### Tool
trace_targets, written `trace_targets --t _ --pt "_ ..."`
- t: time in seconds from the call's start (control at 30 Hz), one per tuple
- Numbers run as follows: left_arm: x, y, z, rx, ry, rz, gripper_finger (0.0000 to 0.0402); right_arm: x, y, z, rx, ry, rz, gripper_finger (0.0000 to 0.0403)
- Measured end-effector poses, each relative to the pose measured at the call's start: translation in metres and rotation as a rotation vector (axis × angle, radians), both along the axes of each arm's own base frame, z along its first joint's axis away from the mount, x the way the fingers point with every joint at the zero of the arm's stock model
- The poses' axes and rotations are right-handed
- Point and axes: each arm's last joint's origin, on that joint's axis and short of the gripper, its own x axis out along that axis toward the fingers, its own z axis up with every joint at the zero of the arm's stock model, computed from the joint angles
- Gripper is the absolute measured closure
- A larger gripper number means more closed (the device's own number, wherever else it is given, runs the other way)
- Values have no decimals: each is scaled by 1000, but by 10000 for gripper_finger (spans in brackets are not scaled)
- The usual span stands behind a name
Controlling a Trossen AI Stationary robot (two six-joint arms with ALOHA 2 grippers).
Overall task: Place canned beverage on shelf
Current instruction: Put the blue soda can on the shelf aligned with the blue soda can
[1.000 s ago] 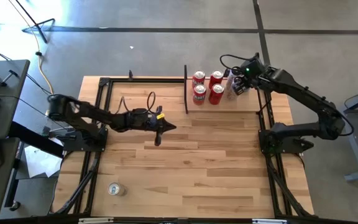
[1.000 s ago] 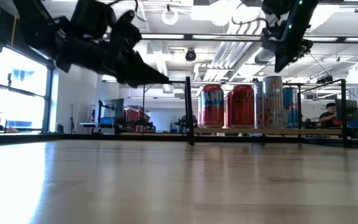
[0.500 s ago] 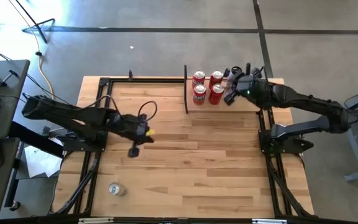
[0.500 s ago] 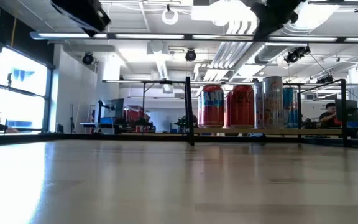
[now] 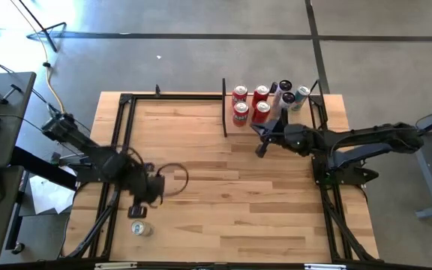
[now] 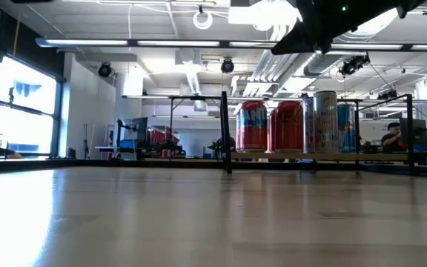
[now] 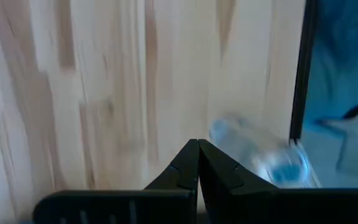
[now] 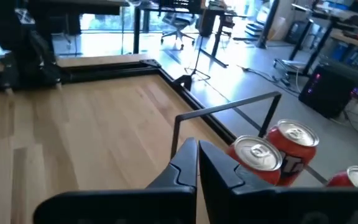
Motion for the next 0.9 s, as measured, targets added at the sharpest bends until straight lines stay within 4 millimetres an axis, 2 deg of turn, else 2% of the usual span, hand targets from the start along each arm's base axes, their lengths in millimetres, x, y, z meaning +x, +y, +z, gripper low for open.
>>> trace_targets --t 0.13,0.23,0.4,0.7,0.8,0.9 --pt "-6 -35 2 19 154 47 401 0 5 -3 -7 17 23 403" --pt "-7 -62 1 -2 208 116 391 1 7 2 -14 3 35 403" --pt "-4 -93 -5 9 259 226 337 1 12 3 -17 -3 57 403" --pt "1 -115 -28 76 328 330 181 1 37 -5 -1 11 61 403" --pt "-2 -121 -32 93 329 319 146 3 49 -10 -28 35 45 403" --pt "-7 -123 -32 116 311 322 130 4 59 -13 -31 39 43 403"
